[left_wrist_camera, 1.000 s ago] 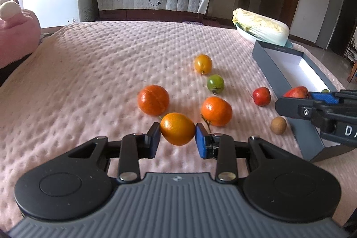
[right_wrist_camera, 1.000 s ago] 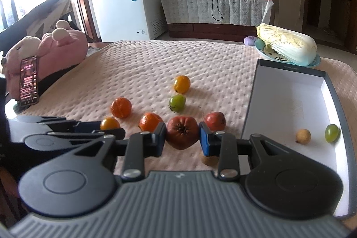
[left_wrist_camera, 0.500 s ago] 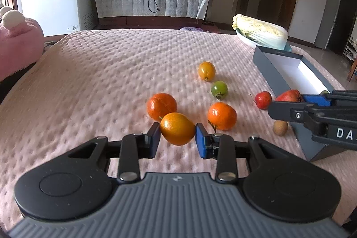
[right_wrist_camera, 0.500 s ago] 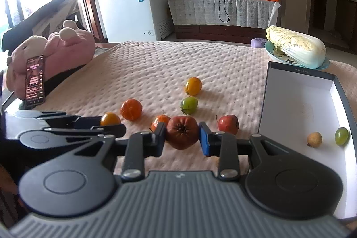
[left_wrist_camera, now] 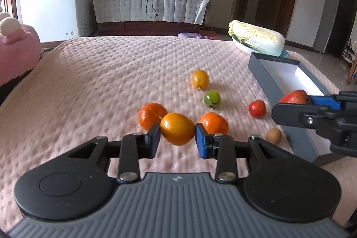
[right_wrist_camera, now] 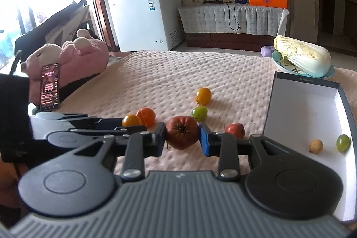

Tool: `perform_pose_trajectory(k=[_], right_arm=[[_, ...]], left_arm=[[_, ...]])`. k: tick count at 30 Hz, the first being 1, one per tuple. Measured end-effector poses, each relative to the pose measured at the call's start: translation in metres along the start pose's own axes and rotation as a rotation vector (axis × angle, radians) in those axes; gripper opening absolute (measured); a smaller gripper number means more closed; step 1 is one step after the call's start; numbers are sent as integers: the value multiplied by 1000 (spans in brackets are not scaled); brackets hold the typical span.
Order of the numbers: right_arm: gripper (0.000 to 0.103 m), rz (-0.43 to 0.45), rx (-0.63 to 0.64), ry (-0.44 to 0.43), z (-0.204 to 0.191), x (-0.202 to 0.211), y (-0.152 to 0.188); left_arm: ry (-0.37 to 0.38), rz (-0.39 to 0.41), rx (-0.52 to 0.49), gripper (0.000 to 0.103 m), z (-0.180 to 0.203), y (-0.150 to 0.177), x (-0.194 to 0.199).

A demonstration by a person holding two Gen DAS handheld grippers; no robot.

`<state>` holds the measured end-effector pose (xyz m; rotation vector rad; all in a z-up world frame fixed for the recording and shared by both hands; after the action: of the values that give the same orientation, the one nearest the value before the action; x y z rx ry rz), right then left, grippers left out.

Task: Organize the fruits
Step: 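Carry the orange over the box and open the left tool to drop it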

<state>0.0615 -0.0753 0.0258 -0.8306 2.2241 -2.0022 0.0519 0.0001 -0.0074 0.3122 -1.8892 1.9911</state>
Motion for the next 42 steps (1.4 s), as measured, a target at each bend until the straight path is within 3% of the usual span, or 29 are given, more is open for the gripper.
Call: perform_pose_trajectory(k=[14, 19, 32, 39, 42], right_arm=[[35, 23, -19, 21, 20, 19, -6], [35, 43, -32, 49, 36, 30, -11], [35, 1, -90, 259, 116, 62, 3], [35, -52, -108, 293, 130, 60, 14], [35, -75, -107, 300, 133, 57, 20]], left_arm=[[40, 18, -8, 39, 30, -3, -3], [79, 58, -20, 39, 52, -10, 1], [233, 112, -77, 39, 139, -38, -6], [314, 130, -122, 39, 206, -68, -34], [323, 103, -125, 39, 228, -70, -55]])
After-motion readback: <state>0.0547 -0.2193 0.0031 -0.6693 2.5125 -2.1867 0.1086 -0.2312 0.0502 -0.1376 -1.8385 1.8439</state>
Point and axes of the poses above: each gripper's, at about its wrist camera, not at the fingertips, and x roughly against the way its jaws point, z to its right, y to its underside, the point moved 9 cm from there along -x, roughly the way its jaws point, and after that the axes turned 13 degrees about z, right-handed, at the moved point
